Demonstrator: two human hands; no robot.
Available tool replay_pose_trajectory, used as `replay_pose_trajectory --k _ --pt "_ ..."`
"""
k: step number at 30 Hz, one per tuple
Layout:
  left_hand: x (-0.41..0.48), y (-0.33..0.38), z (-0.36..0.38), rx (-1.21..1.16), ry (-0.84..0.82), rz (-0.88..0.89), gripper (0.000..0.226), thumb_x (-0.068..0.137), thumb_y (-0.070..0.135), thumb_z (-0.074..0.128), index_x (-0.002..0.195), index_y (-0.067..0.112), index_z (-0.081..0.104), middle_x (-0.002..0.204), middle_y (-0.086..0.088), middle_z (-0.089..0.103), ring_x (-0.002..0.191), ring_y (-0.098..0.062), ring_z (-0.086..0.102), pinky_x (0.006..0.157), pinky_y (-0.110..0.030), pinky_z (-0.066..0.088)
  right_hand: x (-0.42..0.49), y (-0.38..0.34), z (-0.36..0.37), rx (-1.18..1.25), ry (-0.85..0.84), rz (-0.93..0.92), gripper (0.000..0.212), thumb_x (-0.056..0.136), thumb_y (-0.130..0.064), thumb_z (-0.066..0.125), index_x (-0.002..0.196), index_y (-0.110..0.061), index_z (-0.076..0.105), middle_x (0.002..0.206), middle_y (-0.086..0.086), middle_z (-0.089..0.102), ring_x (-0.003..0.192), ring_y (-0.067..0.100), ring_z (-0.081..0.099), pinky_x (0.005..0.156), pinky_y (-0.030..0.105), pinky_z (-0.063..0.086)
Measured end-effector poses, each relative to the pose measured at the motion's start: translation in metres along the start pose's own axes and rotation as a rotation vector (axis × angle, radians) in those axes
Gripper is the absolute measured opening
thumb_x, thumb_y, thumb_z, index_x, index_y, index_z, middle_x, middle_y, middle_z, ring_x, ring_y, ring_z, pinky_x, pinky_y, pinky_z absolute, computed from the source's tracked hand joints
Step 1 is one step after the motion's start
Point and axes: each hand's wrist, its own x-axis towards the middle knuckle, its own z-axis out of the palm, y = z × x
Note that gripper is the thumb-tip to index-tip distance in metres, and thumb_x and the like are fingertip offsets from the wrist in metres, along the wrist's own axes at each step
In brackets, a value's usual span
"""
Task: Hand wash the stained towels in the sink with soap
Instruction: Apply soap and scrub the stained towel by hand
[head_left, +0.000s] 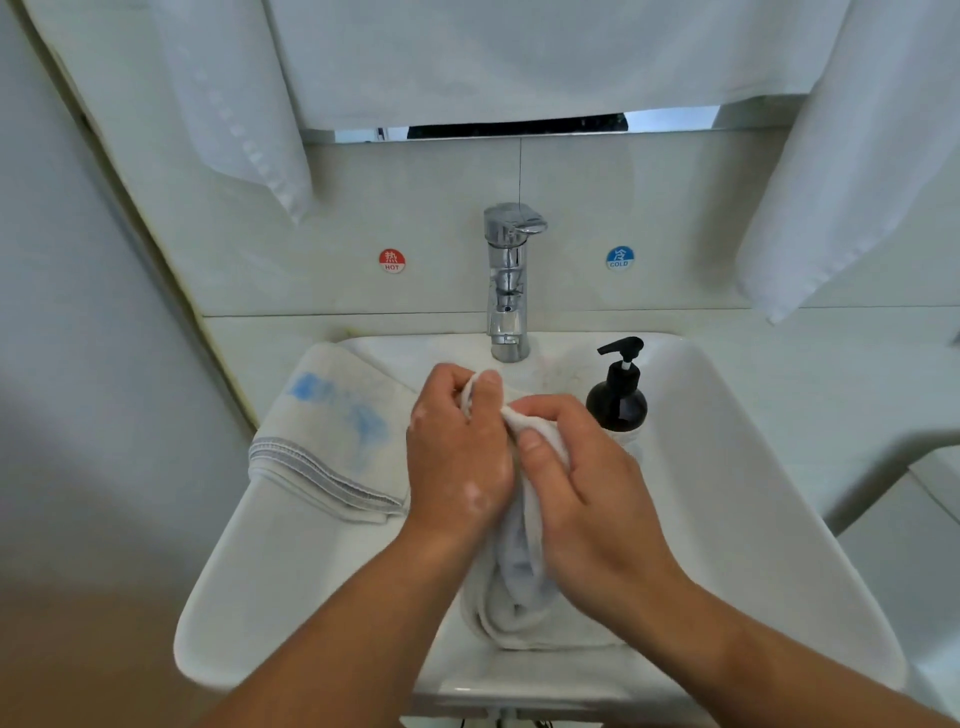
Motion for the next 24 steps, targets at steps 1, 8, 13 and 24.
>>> replay_pose_trajectory --k 1,8,13,24 --pt "-0.004 -0.002 0.002 -0.008 -0.007 0.004 0.022 0.101 0.033 0.05 0.086 0.019 0.057 0.079 0.004 0.066 0.081 -0.017 0.062 0.076 -0.038 0.048 0.004 -0.005 -0.001 0.001 0.013 -0.045 0.014 0.103 -0.03 0.052 0.108 -0.034 0.065 0.093 -0.02 0.071 0.094 -0.003 0.065 0.08 0.013 0.047" --pt "-0.025 -0.011 -0.007 -0.078 -0.327 0.115 0.036 0.092 0.05 0.063 0.126 0.048 0.051 0.11 0.03 0.064 0.105 0.007 0.06 0.089 -0.014 0.047 0.05 0.008 -0.019 0.44 0.347 0.252 0.021 0.103 -0.026 0.054 0.092 -0.031 0.072 0.091 -0.008 0.075 0.088 0.012 0.07 0.087 0.039 0.058" --pt "-0.025 -0.023 -0.004 0.018 -0.264 0.078 0.035 0.099 0.046 0.052 0.13 0.056 0.039 0.1 0.053 0.052 0.096 0.03 0.047 0.086 0.002 0.033 0.043 0.018 -0.015 0.384 0.203 0.206 0.014 0.101 -0.027 0.059 0.104 -0.035 0.07 0.099 -0.014 0.074 0.095 0.006 0.069 0.081 0.023 0.056" --pt "0.001 -0.003 0.001 0.039 -0.096 0.206 0.029 0.104 0.046 0.042 0.124 0.034 0.058 0.105 0.016 0.069 0.099 -0.003 0.062 0.085 -0.02 0.046 0.026 -0.006 -0.009 -0.084 0.152 -0.154 0.011 0.096 -0.025 0.064 0.103 -0.033 0.06 0.08 -0.019 0.067 0.079 -0.004 0.064 0.069 0.006 0.043"
